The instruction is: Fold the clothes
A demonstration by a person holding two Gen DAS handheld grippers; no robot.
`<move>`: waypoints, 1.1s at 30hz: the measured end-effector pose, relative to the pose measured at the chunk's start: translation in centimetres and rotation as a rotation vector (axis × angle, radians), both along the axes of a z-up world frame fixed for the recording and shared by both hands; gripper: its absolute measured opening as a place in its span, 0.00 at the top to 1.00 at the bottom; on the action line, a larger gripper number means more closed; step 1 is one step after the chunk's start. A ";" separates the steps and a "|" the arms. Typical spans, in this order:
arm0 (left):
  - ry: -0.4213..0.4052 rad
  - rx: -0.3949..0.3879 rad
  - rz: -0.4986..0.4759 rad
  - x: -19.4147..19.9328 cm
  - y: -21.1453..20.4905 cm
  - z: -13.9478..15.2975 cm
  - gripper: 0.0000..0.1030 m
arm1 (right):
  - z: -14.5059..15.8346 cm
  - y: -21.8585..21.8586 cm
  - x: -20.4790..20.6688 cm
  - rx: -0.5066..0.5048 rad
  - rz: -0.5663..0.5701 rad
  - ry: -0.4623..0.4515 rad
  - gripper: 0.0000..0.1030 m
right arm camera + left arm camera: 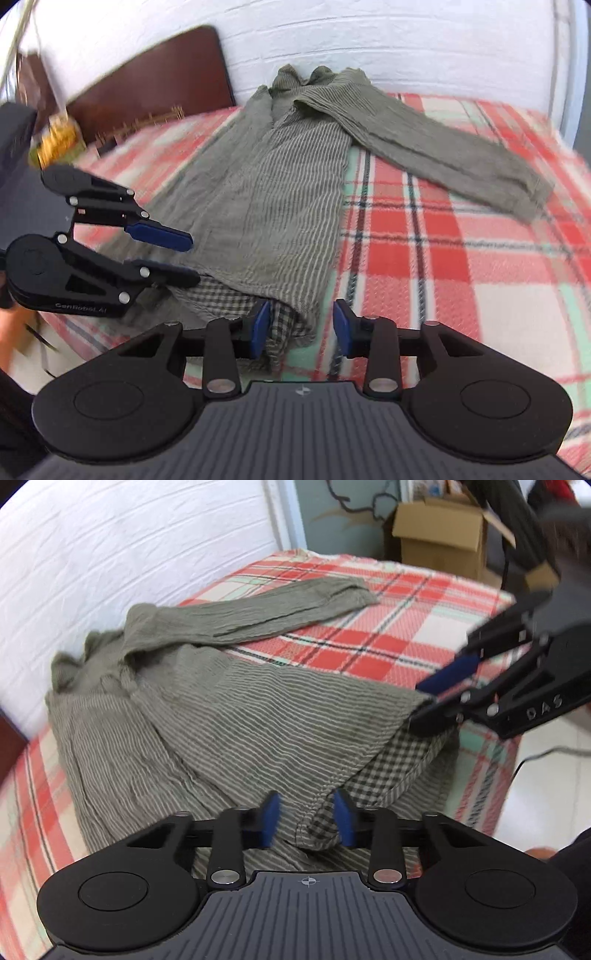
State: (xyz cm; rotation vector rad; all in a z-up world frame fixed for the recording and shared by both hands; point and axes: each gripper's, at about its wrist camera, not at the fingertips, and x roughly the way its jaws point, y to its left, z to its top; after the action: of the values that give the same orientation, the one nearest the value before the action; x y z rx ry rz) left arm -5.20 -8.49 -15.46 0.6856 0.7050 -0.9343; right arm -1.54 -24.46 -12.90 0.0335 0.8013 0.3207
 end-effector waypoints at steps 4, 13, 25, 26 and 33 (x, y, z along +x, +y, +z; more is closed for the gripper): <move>-0.020 0.027 -0.028 -0.3 -0.4 -0.7 0.92 | 0.4 0.4 0.1 -0.041 0.014 -0.032 0.93; -0.084 0.008 -0.017 -1.1 -0.9 -0.5 0.43 | 2.4 1.0 0.1 -0.008 0.072 -0.099 0.97; -0.025 -0.127 0.186 0.2 2.1 1.4 1.00 | 1.5 0.0 -0.9 0.016 0.033 -0.045 0.89; -0.031 -0.131 0.193 0.1 2.3 1.5 1.00 | 1.5 -0.2 -1.2 0.030 0.026 -0.041 0.89; -0.013 -0.125 0.232 0.1 2.8 0.6 1.00 | 1.3 0.6 -3.7 -0.001 0.038 -0.052 0.72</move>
State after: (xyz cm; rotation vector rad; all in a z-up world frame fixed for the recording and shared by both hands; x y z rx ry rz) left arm -5.09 -5.69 -14.83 0.4875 0.6926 -0.7530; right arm -5.27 -23.84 -11.57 0.0088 0.7516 0.3556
